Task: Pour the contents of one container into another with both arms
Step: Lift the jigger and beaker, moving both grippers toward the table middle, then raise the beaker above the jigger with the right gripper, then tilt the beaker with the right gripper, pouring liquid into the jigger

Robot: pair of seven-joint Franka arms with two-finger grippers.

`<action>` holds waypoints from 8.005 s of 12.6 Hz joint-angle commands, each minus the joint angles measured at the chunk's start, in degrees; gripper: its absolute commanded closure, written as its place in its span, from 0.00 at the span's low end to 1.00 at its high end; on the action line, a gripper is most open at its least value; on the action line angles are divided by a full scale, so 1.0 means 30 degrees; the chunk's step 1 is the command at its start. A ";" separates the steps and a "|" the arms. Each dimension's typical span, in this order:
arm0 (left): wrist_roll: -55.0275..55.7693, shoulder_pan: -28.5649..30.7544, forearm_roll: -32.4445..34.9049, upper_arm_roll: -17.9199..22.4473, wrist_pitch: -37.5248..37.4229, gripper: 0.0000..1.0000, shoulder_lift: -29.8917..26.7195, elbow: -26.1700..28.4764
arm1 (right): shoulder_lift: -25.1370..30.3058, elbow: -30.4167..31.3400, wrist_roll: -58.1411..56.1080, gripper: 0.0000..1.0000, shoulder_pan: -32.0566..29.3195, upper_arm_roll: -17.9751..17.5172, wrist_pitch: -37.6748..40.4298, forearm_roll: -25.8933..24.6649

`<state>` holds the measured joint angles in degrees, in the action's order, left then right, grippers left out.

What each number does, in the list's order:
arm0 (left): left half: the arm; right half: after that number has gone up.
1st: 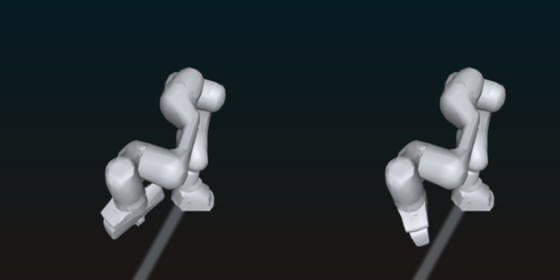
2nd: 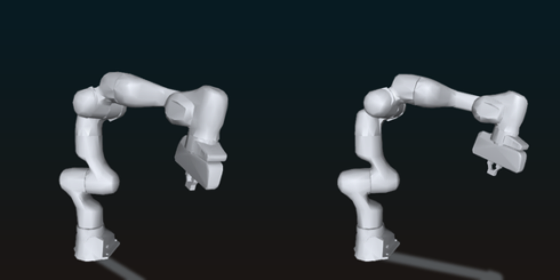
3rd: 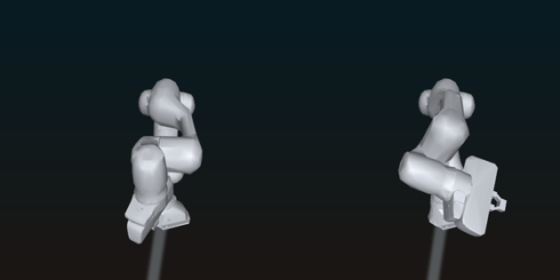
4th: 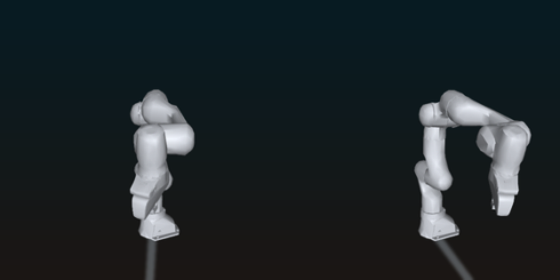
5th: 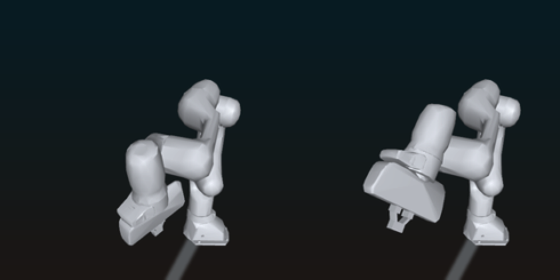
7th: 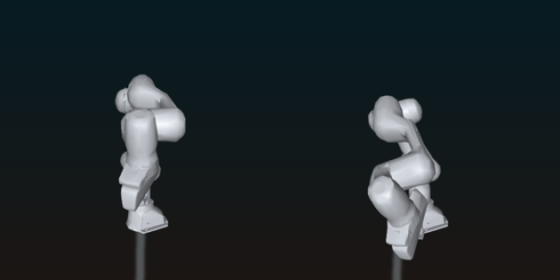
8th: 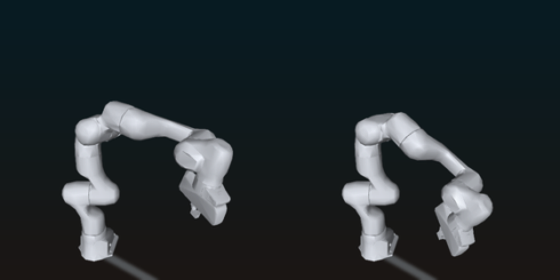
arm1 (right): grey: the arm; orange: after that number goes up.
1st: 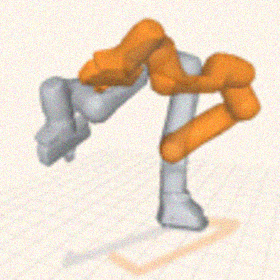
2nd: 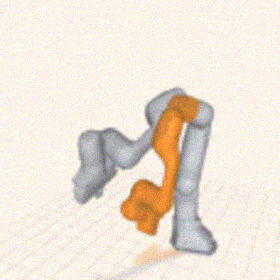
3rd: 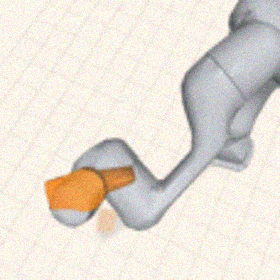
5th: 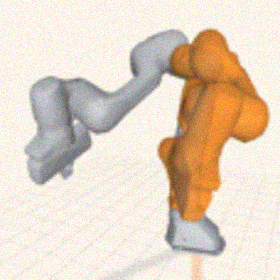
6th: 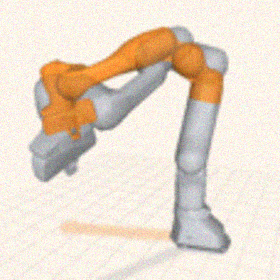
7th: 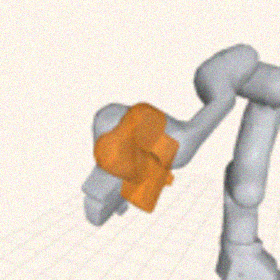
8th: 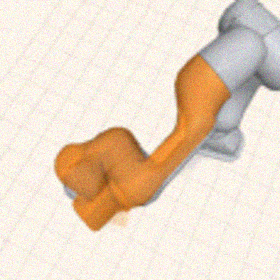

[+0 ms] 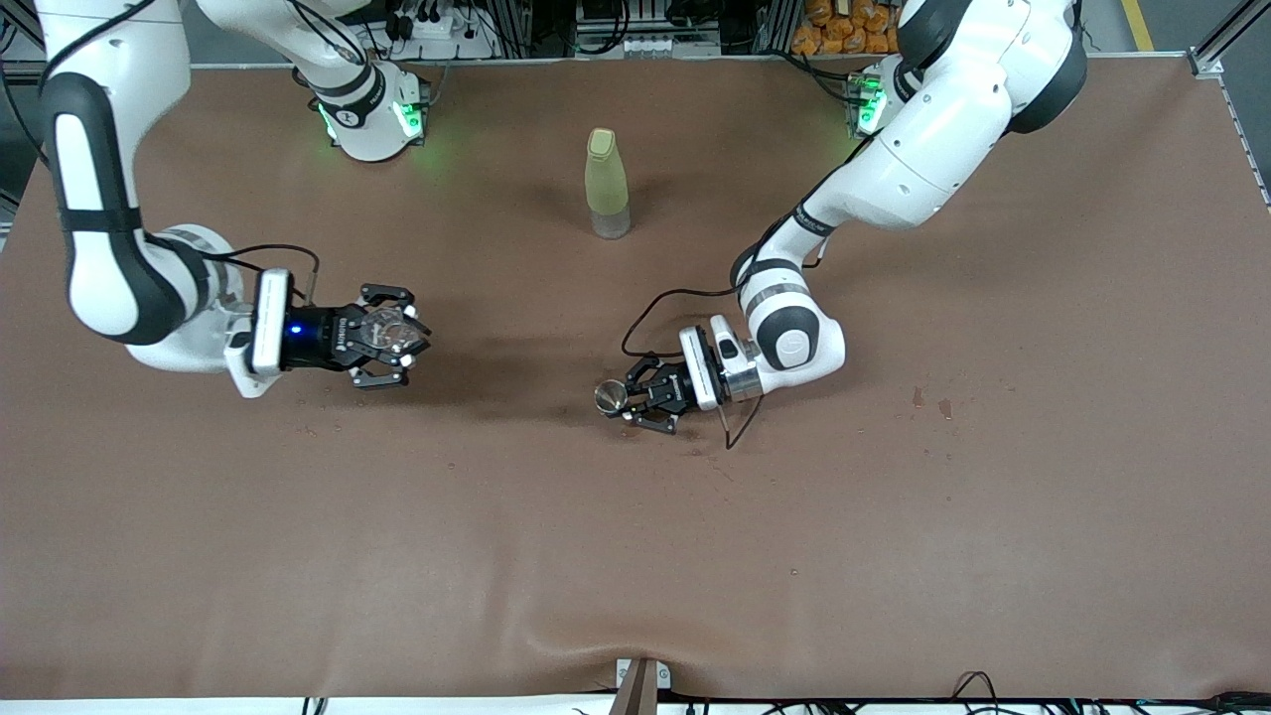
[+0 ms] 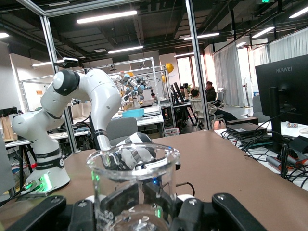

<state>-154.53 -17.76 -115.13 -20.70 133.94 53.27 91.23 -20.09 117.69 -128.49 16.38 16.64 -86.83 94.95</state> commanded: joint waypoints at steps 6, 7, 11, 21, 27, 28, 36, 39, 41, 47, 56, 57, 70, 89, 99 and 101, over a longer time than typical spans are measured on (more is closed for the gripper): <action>-0.2656 -0.0377 -0.0909 0.0133 -0.2544 1.00 0.0699 -0.0322 | 0.0339 0.1113 -0.0528 1.00 0.3472 0.0312 -0.2402 0.3502; -0.2862 -0.0377 -0.0909 0.0104 -0.2546 1.00 0.0817 -0.0322 | 0.0281 0.1200 -0.0617 1.00 0.3854 0.0312 -0.2723 0.3914; -0.2982 -0.0552 -0.0909 0.0133 -0.2546 1.00 0.0993 -0.0322 | -0.0099 0.1201 -0.1492 1.00 0.5610 0.0283 -0.4274 0.6225; -0.4711 -0.0290 -0.1144 0.0162 -0.3982 1.00 0.1580 0.0409 | -0.1769 0.1084 -0.3108 1.00 0.9012 0.0224 -0.5480 1.1502; -0.4593 -0.0319 -0.1173 0.0162 -0.2814 1.00 0.1433 0.0382 | -0.2882 0.0967 -0.4042 1.00 0.9131 0.0224 -0.5421 1.2089; -0.4593 -0.0406 -0.1173 0.0133 -0.2519 1.00 0.1404 0.0352 | -0.3145 0.0909 -0.4596 1.00 0.9160 0.0166 -0.5421 1.2498; -0.4593 -0.0378 -0.1349 0.0133 -0.2487 1.00 0.1346 0.0293 | -0.4378 0.0264 -0.4953 1.00 0.9278 -0.1006 -0.5421 1.3994; -0.4446 -0.0172 -0.1378 0.0075 -0.2487 1.00 0.1199 0.0323 | -0.4728 0.0089 -0.5481 1.00 0.9278 -0.1124 -0.5450 1.4494; -0.4446 -0.0172 -0.1378 0.0075 -0.2487 1.00 0.1170 0.0323 | -0.4730 0.0117 -0.5248 1.00 0.9278 -0.1153 -0.5450 1.4494; -0.4476 -0.0143 -0.1378 0.0075 -0.2487 1.00 0.1199 0.0410 | -0.4321 0.0264 -0.3375 1.00 0.9248 -0.1153 -0.5450 1.4494; -0.4476 -0.0085 -0.1349 0.0075 -0.2487 1.00 0.1112 0.0673 | -0.2944 0.1347 0.1605 1.00 0.9395 -0.1153 -0.6241 1.4231; -0.4418 -0.0085 -0.1349 0.0075 -0.2487 1.00 0.0908 0.0819 | -0.2884 0.1377 0.2247 1.00 0.9453 -0.1153 -0.6271 1.4201; -0.4241 0.0121 -0.1349 -0.0013 -0.2487 1.00 0.0173 0.1962 | -0.1536 0.2314 0.9395 1.00 0.9951 -0.1387 -0.7560 1.3674; -0.4329 0.0501 -0.1349 -0.0160 -0.2487 1.00 -0.0413 0.2901 | -0.1420 0.2402 1.6602 1.00 1.0156 -0.1651 -0.7472 1.2971; -0.4446 0.0881 -0.1232 -0.0365 -0.2633 1.00 -0.0822 0.3691 | -0.1243 0.2344 2.0739 1.00 1.0127 -0.1915 -0.7355 1.2795; -0.4505 0.0912 -0.1173 -0.0365 -0.2692 1.00 -0.0968 0.4099 | -0.1243 0.2344 2.0798 1.00 1.0098 -0.1915 -0.7355 1.2795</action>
<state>-158.40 -16.43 -115.78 -20.57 126.14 52.72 99.47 -25.73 123.49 -67.80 46.31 10.64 -108.75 134.38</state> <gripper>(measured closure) 0.789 0.846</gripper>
